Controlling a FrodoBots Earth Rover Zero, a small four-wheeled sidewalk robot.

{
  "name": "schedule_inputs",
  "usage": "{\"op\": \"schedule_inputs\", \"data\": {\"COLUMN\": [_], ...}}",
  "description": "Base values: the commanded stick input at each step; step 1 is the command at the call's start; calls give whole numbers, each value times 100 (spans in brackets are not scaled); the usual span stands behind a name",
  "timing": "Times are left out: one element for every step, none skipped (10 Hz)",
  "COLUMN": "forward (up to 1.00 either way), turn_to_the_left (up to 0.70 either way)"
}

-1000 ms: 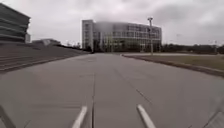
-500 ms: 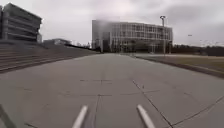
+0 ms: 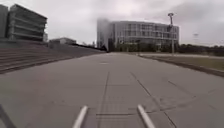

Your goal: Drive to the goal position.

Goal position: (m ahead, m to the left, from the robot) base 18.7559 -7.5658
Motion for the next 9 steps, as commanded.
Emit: {"op": "schedule_inputs", "data": {"forward": [100, 100, 100, 100, 100, 100, 100, 100, 100], "turn_to_the_left": [0, 0, -4, -26, -27, -27, -25, -1, 0]}}
